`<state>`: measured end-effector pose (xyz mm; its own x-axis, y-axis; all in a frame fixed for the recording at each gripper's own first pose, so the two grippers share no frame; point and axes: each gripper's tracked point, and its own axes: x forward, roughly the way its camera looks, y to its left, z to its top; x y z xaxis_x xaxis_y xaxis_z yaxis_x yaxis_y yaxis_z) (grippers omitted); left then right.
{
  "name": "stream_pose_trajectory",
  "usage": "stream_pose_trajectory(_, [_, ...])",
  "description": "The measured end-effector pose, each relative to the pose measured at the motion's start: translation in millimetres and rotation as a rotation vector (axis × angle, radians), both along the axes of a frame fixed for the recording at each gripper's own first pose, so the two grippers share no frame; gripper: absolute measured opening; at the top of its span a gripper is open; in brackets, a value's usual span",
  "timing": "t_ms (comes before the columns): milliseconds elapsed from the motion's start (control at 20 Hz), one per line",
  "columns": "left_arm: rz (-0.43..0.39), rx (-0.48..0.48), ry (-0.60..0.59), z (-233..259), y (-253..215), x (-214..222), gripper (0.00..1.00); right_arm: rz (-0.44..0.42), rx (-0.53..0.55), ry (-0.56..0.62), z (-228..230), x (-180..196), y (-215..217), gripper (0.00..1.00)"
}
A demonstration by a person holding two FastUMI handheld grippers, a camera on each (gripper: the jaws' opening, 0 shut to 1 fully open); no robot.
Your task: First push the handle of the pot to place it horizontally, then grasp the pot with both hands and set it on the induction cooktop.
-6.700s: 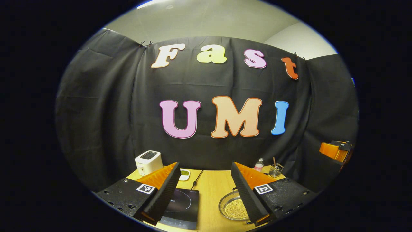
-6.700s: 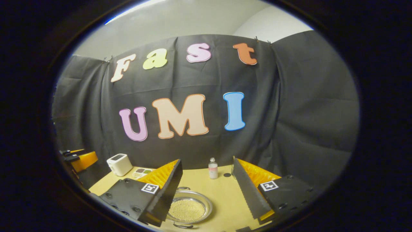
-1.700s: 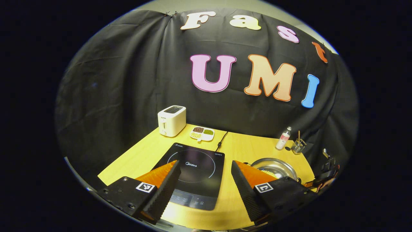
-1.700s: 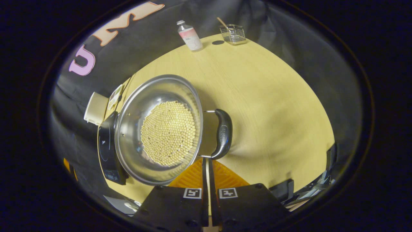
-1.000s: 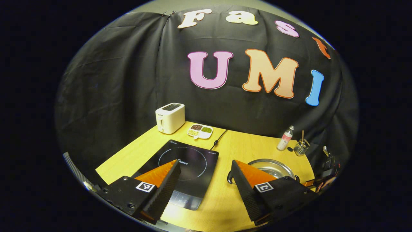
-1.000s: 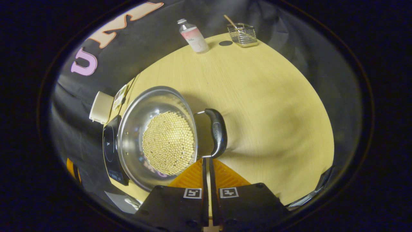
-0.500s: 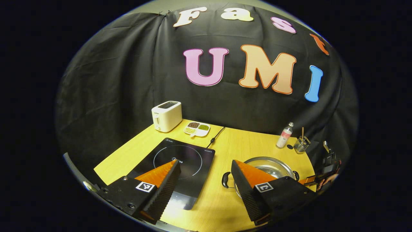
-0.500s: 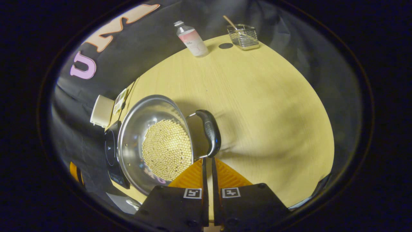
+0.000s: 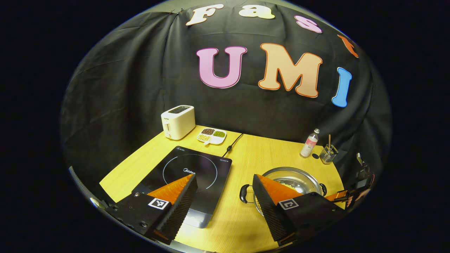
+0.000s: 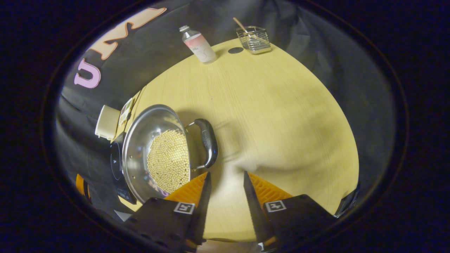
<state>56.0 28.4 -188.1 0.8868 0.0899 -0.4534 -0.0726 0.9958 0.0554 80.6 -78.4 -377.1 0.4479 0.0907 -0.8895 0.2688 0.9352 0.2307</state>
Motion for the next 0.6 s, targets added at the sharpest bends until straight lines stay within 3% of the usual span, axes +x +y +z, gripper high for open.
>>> stream_pose_trajectory(200, [-0.020,-0.009,0.041,-20.5,-9.1,2.5,0.98,-0.011,0.039,-0.049,16.9,1.1,-1.1,1.00])
stream_pose_trajectory(450, [-0.069,-0.066,0.110,-53.1,-28.5,15.1,0.97,-0.023,0.085,-0.145,37.9,26.9,1.0,1.00])
stream_pose_trajectory(500, [-0.075,-0.084,0.129,-59.6,-31.9,19.0,0.97,-0.025,0.095,-0.156,39.0,32.7,2.8,0.93])
stream_pose_trajectory(550, [-0.081,-0.106,0.146,-66.4,-35.0,20.8,0.98,-0.023,0.106,-0.166,39.9,39.9,4.3,1.00])
stream_pose_trajectory(600, [-0.086,-0.129,0.163,-72.9,-38.4,25.1,0.98,-0.022,0.117,-0.170,38.8,45.3,6.1,1.00])
